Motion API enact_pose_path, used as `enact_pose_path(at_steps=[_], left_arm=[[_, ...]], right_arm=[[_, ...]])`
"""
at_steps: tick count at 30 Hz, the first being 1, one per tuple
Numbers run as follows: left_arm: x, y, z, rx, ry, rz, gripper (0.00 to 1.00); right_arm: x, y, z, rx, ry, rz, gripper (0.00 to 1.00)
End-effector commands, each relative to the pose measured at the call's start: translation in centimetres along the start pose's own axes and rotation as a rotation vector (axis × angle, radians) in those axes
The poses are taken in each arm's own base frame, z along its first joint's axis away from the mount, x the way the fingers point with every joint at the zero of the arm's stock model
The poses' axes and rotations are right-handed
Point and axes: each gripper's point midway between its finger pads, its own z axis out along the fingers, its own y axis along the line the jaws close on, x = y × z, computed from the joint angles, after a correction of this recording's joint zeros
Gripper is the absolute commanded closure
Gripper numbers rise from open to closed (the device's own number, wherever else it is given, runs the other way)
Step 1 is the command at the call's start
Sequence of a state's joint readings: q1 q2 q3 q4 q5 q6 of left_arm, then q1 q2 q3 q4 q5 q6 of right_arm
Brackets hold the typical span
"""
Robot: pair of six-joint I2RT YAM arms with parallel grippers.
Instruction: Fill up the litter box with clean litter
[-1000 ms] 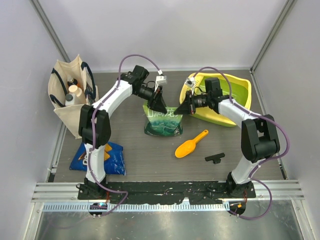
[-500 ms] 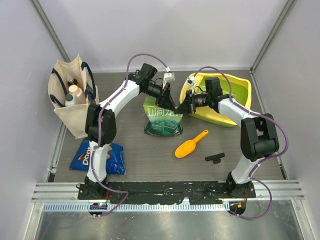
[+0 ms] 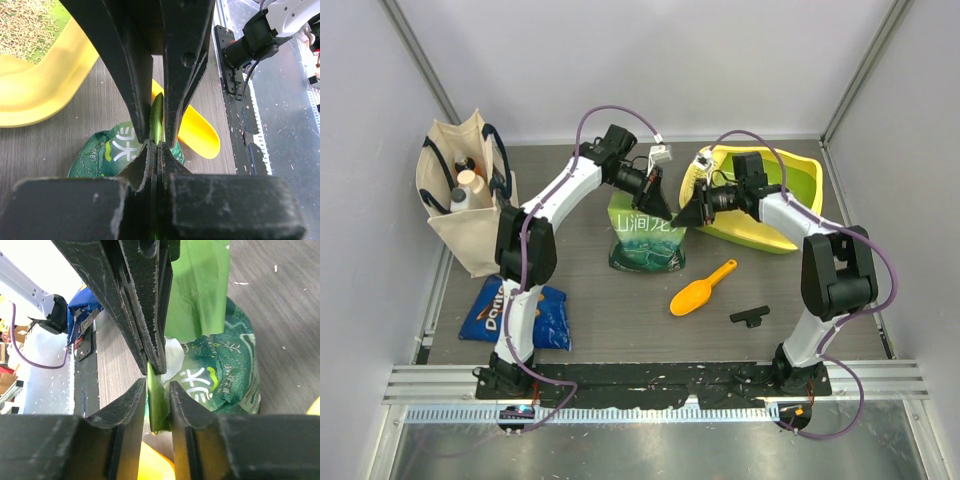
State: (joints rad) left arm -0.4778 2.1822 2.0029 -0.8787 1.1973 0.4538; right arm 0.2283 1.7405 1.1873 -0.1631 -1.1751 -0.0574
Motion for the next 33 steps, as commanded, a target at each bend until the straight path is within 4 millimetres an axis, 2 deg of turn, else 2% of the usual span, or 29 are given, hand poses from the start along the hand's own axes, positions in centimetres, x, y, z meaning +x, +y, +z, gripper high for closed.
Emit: enact_pose_path(at_steps=[1, 2, 3, 6, 7, 8, 10, 11, 13, 14, 15, 17, 18, 19, 20, 21, 22, 23, 24, 25, 26, 28, 29, 33], left_arm=[[-0.5, -0.1, -0.1, 0.003, -0.001, 0.025, 1.0], [-0.6, -0.1, 0.0, 0.003, -0.001, 0.025, 1.0], [-0.6, 0.0, -0.1, 0.001, -0.001, 0.017, 1.0], [-0.7, 0.0, 0.0, 0.005, -0.01, -0.012, 1.0], [-0.7, 0.1, 0.1, 0.008, -0.013, -0.021, 1.0], [-0.6, 0.1, 0.2, 0.01, -0.013, -0.038, 1.0], [-0.4, 0.4, 0.3, 0.004, -0.009, -0.05, 1.0], [-0.4, 0.6, 0.3, -0.001, -0.008, -0.051, 1.0], [-1.1, 0.9, 0.2, -0.012, -0.024, -0.052, 1.0], [-1.4, 1.0, 0.1, -0.018, -0.03, -0.056, 1.0], [-1.9, 1.0, -0.1, -0.024, -0.041, -0.068, 1.0], [-2.7, 1.2, -0.1, -0.03, -0.06, -0.057, 1.0], [-3.1, 1.1, -0.1, -0.03, -0.068, -0.059, 1.0], [-3.9, 1.2, -0.1, -0.032, -0.093, -0.076, 1.0], [-4.4, 1.2, -0.1, -0.029, -0.11, -0.077, 1.0], [-4.3, 1.0, 0.0, -0.031, -0.118, -0.098, 1.0], [-5.2, 1.0, -0.2, -0.034, -0.149, -0.099, 1.0], [-5.4, 0.9, -0.1, -0.033, -0.159, -0.113, 1.0], [-5.0, 0.9, -0.1, -0.031, -0.163, -0.137, 1.0], [-5.7, 0.4, -0.3, -0.025, -0.181, -0.133, 1.0], [-5.6, 0.2, -0.2, -0.022, -0.184, -0.139, 1.0], [-5.0, 0.1, -0.1, -0.02, -0.183, -0.163, 1.0], [-4.8, 0.1, 0.0, -0.022, -0.18, -0.174, 1.0], [-3.3, 0.2, 0.0, -0.045, -0.161, -0.202, 1.0]], right_arm=[[-2.6, 0.1, -2.4, 0.02, -0.024, -0.065, 0.63], [-3.6, 0.2, -3.1, 0.035, -0.035, -0.085, 0.55], [-3.8, -0.2, -4.5, 0.062, -0.04, -0.06, 0.51], [-6.6, -0.1, -7.6, 0.181, -0.071, -0.134, 0.42], [-7.7, 0.3, -9.2, 0.226, -0.086, -0.209, 0.39], [-8.4, 1.0, -10.0, 0.251, -0.081, -0.283, 0.36], [-6.5, 1.9, -10.8, 0.303, 0.008, -0.33, 0.36], [-6.1, 3.0, -11.6, 0.324, 0.052, -0.479, 0.36], [-3.7, 3.6, -12.7, 0.373, 0.135, -0.49, 0.38], [-2.6, 4.6, -13.2, 0.367, 0.183, -0.604, 0.4], [-0.2, 5.8, -13.6, 0.338, 0.248, -0.588, 0.41], [3.0, 6.1, -14.3, 0.36, 0.359, -0.598, 0.42], [4.4, 7.1, -15.1, 0.36, 0.413, -0.658, 0.43], [6.0, 7.1, -15.9, 0.371, 0.484, -0.681, 0.43], [8.5, 7.1, -16.3, 0.354, 0.544, -0.677, 0.44], [9.7, 7.7, -16.8, 0.348, 0.586, -0.735, 0.43], [12.1, 7.2, -17.6, 0.354, 0.66, -0.726, 0.44], [13.4, 7.4, -18.0, 0.342, 0.703, -0.734, 0.44], [14.3, 7.4, -18.3, 0.315, 0.747, -0.787, 0.44], [15.0, 7.6, -18.7, 0.317, 0.772, -0.811, 0.45], [16.7, 7.4, -19.0, 0.296, 0.812, -0.801, 0.45], [17.9, 7.4, -19.0, 0.248, 0.848, -0.868, 0.45], [19.1, 7.3, -18.9, 0.216, 0.862, -0.873, 0.46], [21.6, 7.0, -19.0, 0.126, 0.928, -0.91, 0.47]])
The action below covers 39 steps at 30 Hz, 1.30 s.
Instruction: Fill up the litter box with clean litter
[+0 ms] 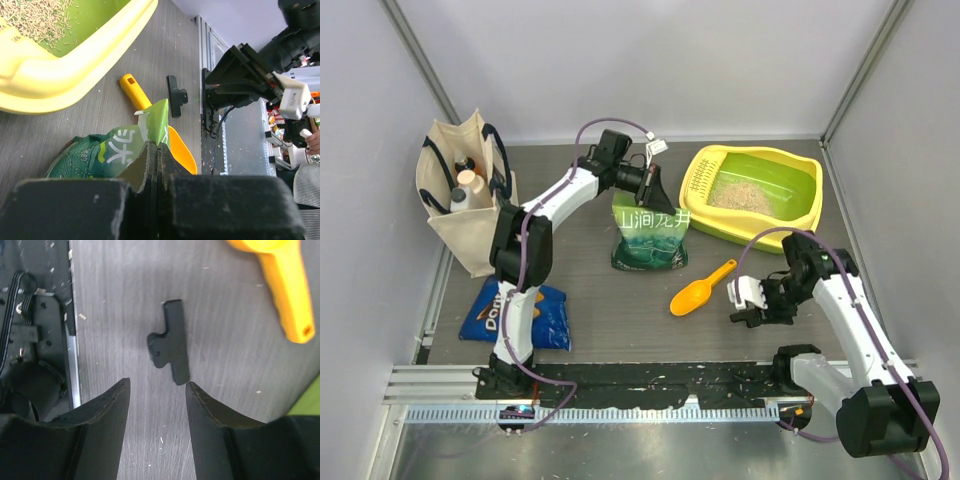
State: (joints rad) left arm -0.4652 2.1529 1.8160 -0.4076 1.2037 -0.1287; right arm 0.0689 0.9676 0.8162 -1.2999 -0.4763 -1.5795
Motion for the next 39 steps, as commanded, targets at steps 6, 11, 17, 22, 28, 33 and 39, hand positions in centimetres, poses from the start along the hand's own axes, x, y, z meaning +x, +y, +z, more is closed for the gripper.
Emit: enact_pose_path(at_steps=[6, 11, 17, 22, 28, 33, 39], left_arm=[[-0.8, -2.3, -0.4, 0.023, -0.016, 0.036, 1.0], [-1.7, -2.3, -0.5, 0.037, -0.04, 0.002, 1.0], [-2.4, -2.2, -0.4, 0.044, -0.061, 0.001, 1.0], [-2.4, -2.4, -0.4, 0.047, -0.061, 0.001, 1.0], [-2.1, -2.5, -0.5, 0.049, -0.057, -0.008, 1.0], [-1.9, -2.1, -0.4, 0.041, -0.056, -0.014, 1.0], [-2.0, -1.4, -0.2, 0.031, -0.057, -0.023, 1.0]], right_arm=[[2.8, 2.3, 3.0, -0.103, 0.056, -0.266, 0.44], [4.0, 0.6, 4.5, -0.012, 0.091, -0.262, 0.44], [4.8, -0.3, 5.6, 0.051, 0.109, -0.297, 0.44], [5.2, 0.1, 6.6, 0.036, 0.101, -0.289, 0.48], [5.3, -0.6, 7.2, 0.075, 0.094, -0.291, 0.63], [4.9, 0.1, 6.7, 0.041, 0.08, -0.233, 0.92], [2.2, -0.6, 3.2, 0.044, 0.029, -0.088, 0.98]])
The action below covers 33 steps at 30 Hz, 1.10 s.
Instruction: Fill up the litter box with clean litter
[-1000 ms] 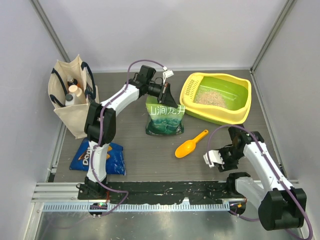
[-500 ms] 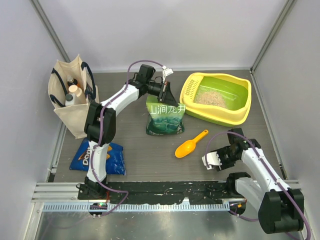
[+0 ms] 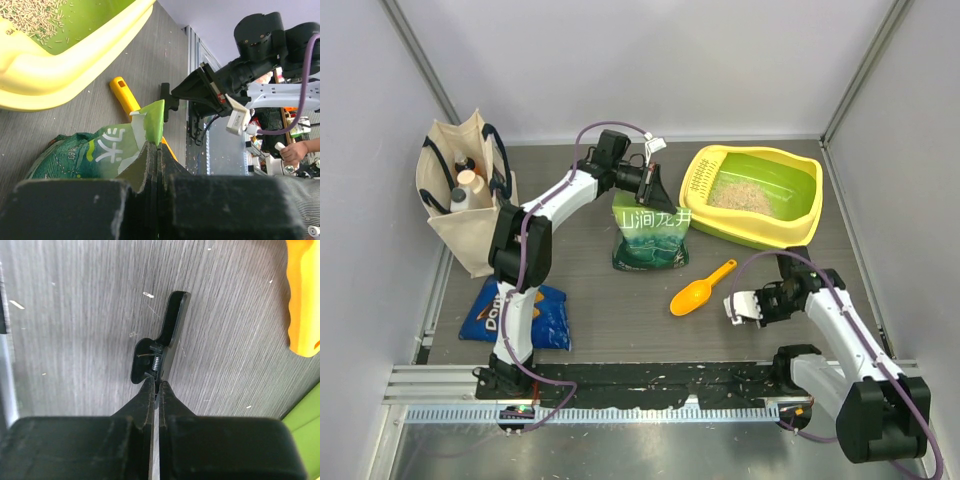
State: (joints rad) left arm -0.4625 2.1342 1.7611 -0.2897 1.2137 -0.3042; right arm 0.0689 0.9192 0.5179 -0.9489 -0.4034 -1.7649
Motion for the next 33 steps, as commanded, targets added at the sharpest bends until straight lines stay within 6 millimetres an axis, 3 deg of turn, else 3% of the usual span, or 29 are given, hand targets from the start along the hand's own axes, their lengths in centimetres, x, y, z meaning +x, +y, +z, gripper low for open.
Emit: enact_pose_path(at_steps=[1, 5, 6, 8, 9, 13, 19, 24, 27, 29, 33], left_arm=[[-1.8, -1.1, -0.1, 0.022, -0.028, 0.084, 1.0], [-2.2, -0.9, -0.1, 0.021, -0.034, 0.104, 1.0], [-2.3, -0.9, -0.1, 0.022, -0.033, 0.107, 1.0], [-2.3, -1.0, 0.0, 0.022, -0.034, 0.126, 1.0], [-2.4, -0.9, -0.1, 0.018, -0.036, 0.13, 1.0], [-2.9, -1.0, -0.1, 0.025, -0.039, 0.142, 1.0], [-2.9, -0.9, -0.2, 0.018, -0.043, 0.144, 1.0], [-2.5, -0.1, -0.2, -0.034, -0.055, 0.24, 0.92], [-2.8, -0.1, -0.2, -0.066, -0.064, 0.314, 0.86], [-2.9, -0.2, -0.2, -0.076, -0.07, 0.343, 0.73], [-2.7, -0.8, 0.2, -0.055, -0.064, 0.398, 0.66]], right_arm=[[-2.8, 0.7, -3.2, -0.079, -0.078, 0.183, 0.98], [-5.6, -1.2, -6.9, -0.044, -0.153, 0.331, 0.98], [-6.5, -2.9, -8.5, -0.002, -0.173, 0.35, 0.99], [-8.2, -3.9, -9.6, -0.012, -0.24, 0.488, 0.99], [-8.8, -5.7, -11.0, 0.034, -0.265, 0.513, 0.99], [-10.7, -10.8, -11.8, 0.077, -0.405, 0.79, 0.99], [-11.2, -16.6, -12.3, 0.173, -0.52, 0.894, 0.98], [-10.9, -18.3, -12.1, 0.192, -0.534, 0.943, 0.99], [-10.9, -18.4, -12.1, 0.192, -0.536, 0.953, 0.99], [-10.7, -18.5, -12.1, 0.197, -0.528, 0.959, 0.99], [-10.5, -18.2, -11.7, 0.189, -0.515, 0.968, 0.99]])
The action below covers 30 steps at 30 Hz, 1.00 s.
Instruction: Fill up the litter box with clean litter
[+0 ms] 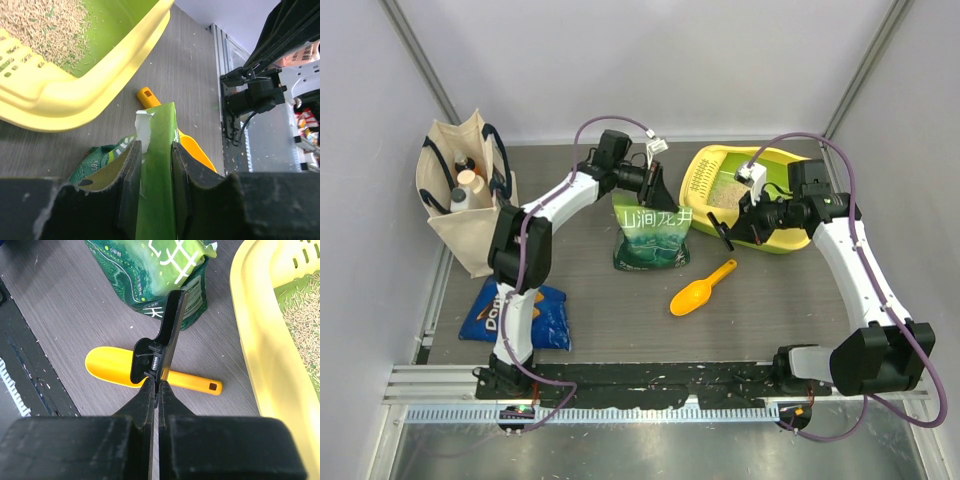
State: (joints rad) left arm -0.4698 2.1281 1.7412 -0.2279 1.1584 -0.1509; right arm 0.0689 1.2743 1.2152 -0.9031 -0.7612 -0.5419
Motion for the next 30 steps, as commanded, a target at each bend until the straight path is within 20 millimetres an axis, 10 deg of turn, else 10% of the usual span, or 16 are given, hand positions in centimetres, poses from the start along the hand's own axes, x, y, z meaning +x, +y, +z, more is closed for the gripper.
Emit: enact_pose_path(at_steps=[1, 12, 24, 30], left_arm=[[-2.6, -1.9, -0.1, -0.004, -0.042, 0.208, 0.66], [-0.6, -2.9, 1.9, 0.031, 0.025, 0.379, 0.58], [-0.2, -4.7, 0.9, 0.041, 0.091, 0.466, 1.0], [0.2, -4.8, 1.3, 0.078, 0.079, 0.353, 1.0]], right_arm=[[-1.8, -0.2, -0.4, 0.012, -0.049, -0.013, 0.98], [-1.1, -0.3, -0.5, 0.02, -0.013, -0.006, 0.99], [-1.1, -0.8, 0.0, 0.011, -0.01, 0.005, 0.99], [-1.2, -0.8, 0.2, 0.006, -0.014, 0.012, 0.99]])
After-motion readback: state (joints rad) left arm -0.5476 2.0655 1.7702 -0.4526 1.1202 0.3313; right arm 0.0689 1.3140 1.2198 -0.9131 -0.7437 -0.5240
